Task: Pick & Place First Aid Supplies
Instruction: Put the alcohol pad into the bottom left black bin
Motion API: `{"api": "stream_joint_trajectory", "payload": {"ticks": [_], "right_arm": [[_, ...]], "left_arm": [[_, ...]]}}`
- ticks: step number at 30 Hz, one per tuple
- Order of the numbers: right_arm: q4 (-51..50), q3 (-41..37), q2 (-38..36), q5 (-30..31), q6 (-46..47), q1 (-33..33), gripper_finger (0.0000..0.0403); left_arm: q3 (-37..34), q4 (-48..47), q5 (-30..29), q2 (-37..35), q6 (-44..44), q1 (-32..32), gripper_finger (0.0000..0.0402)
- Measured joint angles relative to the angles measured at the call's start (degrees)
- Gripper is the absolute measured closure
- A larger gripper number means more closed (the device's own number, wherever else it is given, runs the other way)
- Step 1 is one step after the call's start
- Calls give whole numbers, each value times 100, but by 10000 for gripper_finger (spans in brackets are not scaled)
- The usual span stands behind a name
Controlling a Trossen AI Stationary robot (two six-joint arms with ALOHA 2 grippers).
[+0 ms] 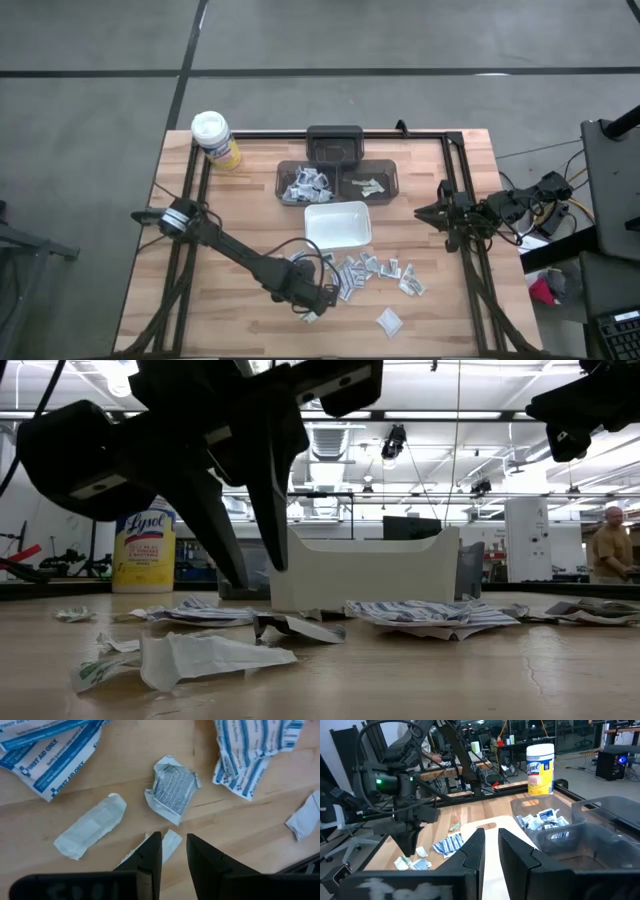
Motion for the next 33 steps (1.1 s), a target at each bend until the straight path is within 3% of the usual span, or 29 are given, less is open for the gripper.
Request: {"api": "stream_joint_trajectory", "payload": {"ticks": [33], "right_arm": [[7, 0, 0, -1, 0, 0, 351]], "left_arm": [[-39, 215, -42, 61, -72, -12, 319]]}}
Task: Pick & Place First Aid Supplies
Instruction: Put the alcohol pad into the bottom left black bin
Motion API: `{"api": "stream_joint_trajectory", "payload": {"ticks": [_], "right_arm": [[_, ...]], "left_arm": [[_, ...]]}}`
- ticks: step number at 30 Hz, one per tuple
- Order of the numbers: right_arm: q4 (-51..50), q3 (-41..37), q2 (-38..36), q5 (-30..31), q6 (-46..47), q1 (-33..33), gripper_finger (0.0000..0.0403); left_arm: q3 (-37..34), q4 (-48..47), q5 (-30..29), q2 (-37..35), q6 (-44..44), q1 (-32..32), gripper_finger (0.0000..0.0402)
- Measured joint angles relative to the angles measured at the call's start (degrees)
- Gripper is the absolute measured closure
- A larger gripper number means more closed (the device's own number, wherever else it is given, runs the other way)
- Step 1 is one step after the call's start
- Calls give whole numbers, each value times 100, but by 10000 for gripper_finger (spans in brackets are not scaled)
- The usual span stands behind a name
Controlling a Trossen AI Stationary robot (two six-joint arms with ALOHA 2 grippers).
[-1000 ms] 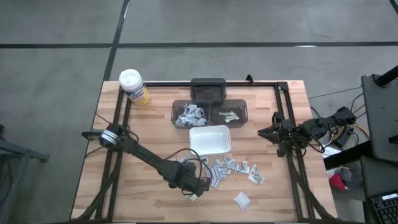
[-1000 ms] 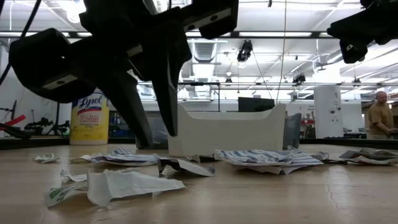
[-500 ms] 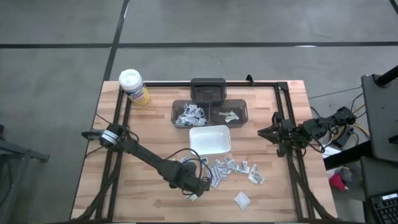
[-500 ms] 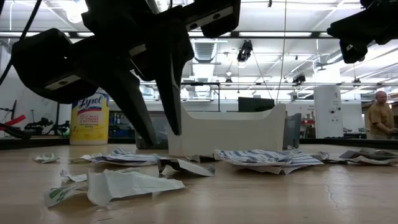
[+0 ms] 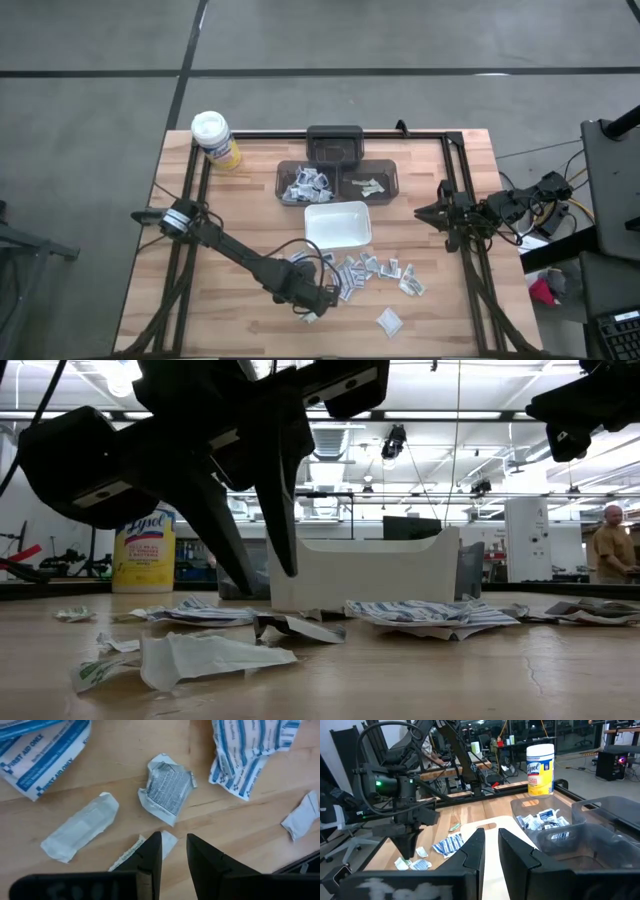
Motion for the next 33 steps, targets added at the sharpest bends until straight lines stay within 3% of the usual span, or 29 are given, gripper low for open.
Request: {"api": "stream_joint_trajectory", "payload": {"ticks": [20, 33], "right_arm": [[0, 0, 0, 0, 0, 0, 351], [-1, 0, -2, 0, 0, 0, 351]], "left_arm": [[-51, 42, 20, 0, -230, 38, 319], [-119, 46, 26, 181, -934, 73, 319]]}}
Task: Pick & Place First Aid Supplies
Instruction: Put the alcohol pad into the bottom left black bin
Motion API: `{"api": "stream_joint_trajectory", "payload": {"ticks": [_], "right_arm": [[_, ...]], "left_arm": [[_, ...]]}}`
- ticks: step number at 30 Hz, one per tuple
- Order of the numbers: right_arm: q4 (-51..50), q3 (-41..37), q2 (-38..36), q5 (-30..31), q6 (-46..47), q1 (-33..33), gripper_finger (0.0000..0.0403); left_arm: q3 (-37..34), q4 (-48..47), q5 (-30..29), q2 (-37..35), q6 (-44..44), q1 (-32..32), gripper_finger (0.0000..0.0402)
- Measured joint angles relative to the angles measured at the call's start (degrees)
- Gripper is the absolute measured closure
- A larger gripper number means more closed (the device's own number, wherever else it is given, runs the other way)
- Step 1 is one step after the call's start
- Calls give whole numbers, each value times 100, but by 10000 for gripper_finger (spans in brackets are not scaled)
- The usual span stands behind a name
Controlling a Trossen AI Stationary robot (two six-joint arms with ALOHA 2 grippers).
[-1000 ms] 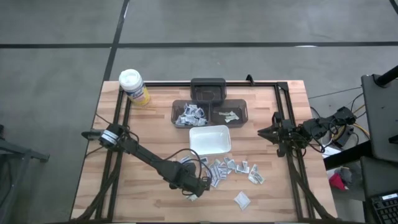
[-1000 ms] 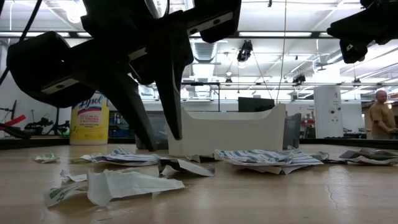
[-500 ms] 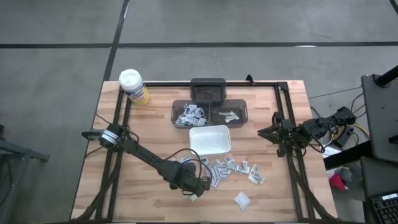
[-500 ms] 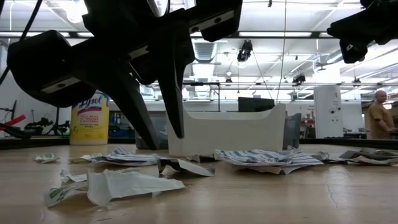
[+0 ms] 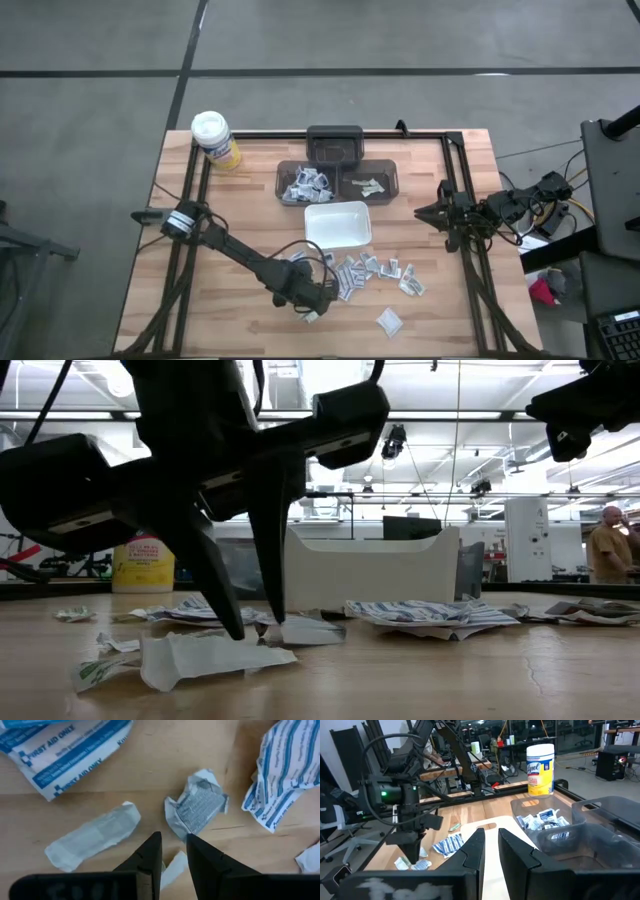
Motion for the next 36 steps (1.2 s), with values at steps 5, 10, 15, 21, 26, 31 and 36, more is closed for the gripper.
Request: {"api": "stream_joint_trajectory", "payload": {"ticks": [5, 10, 15, 21, 26, 31, 36], "right_arm": [[-6, 0, 0, 0, 0, 0, 351], [-10, 0, 0, 1, 0, 0, 351], [-15, 0, 0, 0, 0, 0, 351], [-16, 0, 0, 0, 0, 0, 351], [-16, 0, 0, 0, 0, 0, 351], [-18, 0, 0, 0, 0, 0, 351], [-18, 0, 0, 0, 0, 0, 351]], "left_arm": [[-28, 2, -2, 0, -107, 46, 319], [77, 40, 168, -26, -98, 45, 319], [167, 48, 170, -35, -98, 47, 319], [163, 40, 91, -35, -80, 136, 319], [129, 20, 0, -41, 31, 203, 319], [56, -55, 161, -44, -20, 217, 319], [56, -157, 182, -44, -21, 214, 319]]}}
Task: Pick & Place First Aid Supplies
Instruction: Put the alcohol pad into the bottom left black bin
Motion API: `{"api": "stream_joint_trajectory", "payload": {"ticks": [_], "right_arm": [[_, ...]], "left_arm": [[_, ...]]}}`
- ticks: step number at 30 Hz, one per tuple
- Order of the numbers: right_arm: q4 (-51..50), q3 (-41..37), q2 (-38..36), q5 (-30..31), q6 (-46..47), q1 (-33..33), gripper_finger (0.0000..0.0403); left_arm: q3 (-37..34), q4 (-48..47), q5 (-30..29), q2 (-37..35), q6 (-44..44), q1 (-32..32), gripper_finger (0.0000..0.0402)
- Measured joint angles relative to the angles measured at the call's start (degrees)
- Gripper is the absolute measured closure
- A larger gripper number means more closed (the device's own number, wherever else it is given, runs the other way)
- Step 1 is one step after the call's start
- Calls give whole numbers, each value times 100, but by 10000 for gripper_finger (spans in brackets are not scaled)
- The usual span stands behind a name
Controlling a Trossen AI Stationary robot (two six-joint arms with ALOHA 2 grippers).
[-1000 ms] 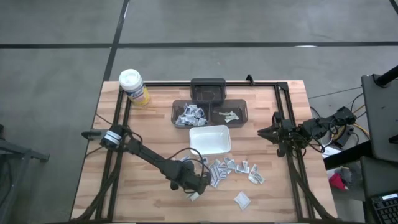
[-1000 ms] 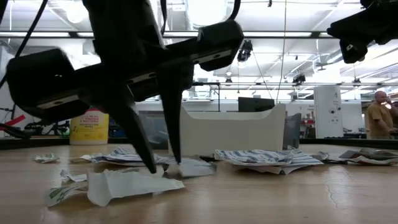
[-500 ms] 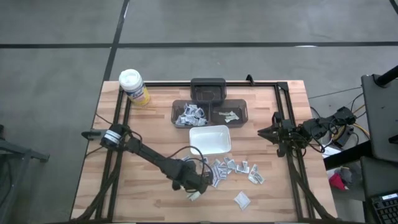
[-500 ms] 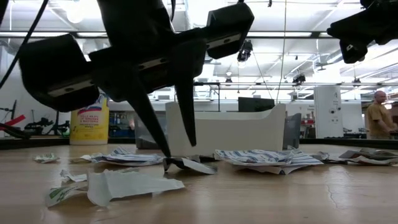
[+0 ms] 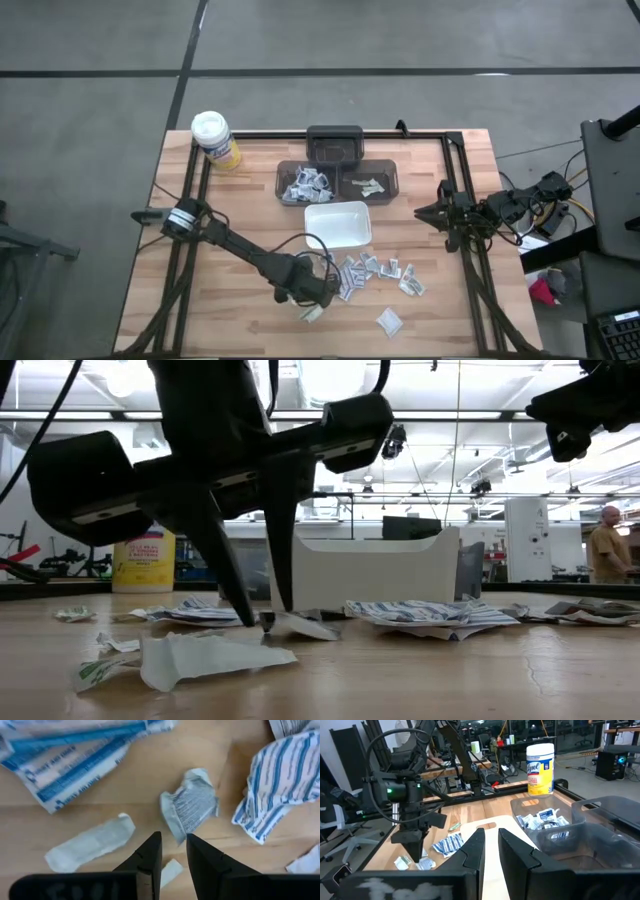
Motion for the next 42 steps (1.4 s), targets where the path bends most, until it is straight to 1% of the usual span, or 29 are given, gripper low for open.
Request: {"api": "stream_joint_trajectory", "payload": {"ticks": [7, 10, 30, 39, 42], "right_arm": [[0, 0, 0, 1, 1, 0, 351], [0, 0, 0, 0, 0, 0, 351], [0, 0, 0, 0, 0, 0, 351], [1, 0, 0, 1, 1, 0, 351], [1, 0, 0, 0, 0, 0, 351]], "left_arm": [[-109, -78, 0, 0, -2, 2, 319], [-171, 78, 0, 0, -2, 4, 319], [-188, 375, -13, -13, 33, 33, 319], [-191, 392, -70, -15, 304, 69, 319], [-296, 483, -83, -15, 461, 115, 319]]}}
